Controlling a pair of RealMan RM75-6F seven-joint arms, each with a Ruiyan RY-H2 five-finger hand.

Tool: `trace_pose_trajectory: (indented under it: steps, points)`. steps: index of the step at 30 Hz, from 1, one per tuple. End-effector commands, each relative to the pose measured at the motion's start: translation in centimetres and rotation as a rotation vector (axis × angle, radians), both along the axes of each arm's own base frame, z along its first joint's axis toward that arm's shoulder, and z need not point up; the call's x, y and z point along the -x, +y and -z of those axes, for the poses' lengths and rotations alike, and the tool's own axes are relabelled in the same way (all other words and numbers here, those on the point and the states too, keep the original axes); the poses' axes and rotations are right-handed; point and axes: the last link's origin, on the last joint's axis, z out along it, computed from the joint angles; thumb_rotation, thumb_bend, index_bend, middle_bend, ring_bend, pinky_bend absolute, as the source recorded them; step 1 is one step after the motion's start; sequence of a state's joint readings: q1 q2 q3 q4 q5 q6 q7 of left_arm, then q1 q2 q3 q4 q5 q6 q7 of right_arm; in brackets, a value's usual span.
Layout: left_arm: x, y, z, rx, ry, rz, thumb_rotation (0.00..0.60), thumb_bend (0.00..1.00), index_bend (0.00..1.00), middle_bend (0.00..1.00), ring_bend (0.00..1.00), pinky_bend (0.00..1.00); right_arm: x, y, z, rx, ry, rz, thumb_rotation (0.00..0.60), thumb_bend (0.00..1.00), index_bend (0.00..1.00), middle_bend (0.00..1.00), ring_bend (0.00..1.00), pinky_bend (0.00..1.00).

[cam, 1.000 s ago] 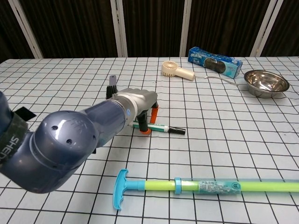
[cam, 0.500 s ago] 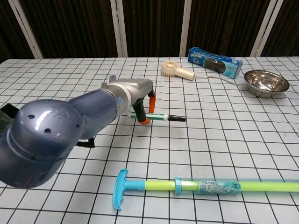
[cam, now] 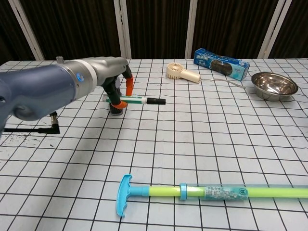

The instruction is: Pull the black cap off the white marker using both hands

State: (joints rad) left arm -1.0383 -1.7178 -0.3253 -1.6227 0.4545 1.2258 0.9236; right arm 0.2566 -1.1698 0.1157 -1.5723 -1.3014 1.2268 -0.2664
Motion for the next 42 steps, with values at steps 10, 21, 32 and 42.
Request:
trace_pose_trajectory:
  steps: [10, 21, 32, 42]
  points:
    - [-1.8, -0.3, -3.0, -0.043, -0.039, 0.022, 0.600, 0.55, 0.58, 0.07, 0.00, 0.00, -3.5, -0.9, 1.9, -0.009, -0.082, -0.049, 0.600, 0.15, 0.08, 0.05, 0.00, 0.00]
    - [-4.4, -1.0, -3.7, -0.055, -0.046, 0.051, 0.600, 0.55, 0.58, 0.07, 0.00, 0.00, -9.5, -1.2, 1.3, -0.003, -0.177, -0.137, 0.600, 0.15, 0.14, 0.05, 0.00, 0.00]
    - [-5.9, -1.6, -5.2, -0.077, -0.080, 0.058, 0.600, 0.55, 0.58, 0.07, 0.00, 0.00, -16.6, -2.2, 1.8, -0.013, -0.216, -0.174, 0.600, 0.15, 0.22, 0.05, 0.00, 0.00]
    - [-6.5, -1.9, -5.0, -0.072, -0.077, 0.047, 0.600, 0.55, 0.58, 0.07, 0.00, 0.00, -22.6, -2.6, 4.4, -0.057, -0.213, -0.179, 0.600, 0.17, 0.31, 0.05, 0.00, 0.00]
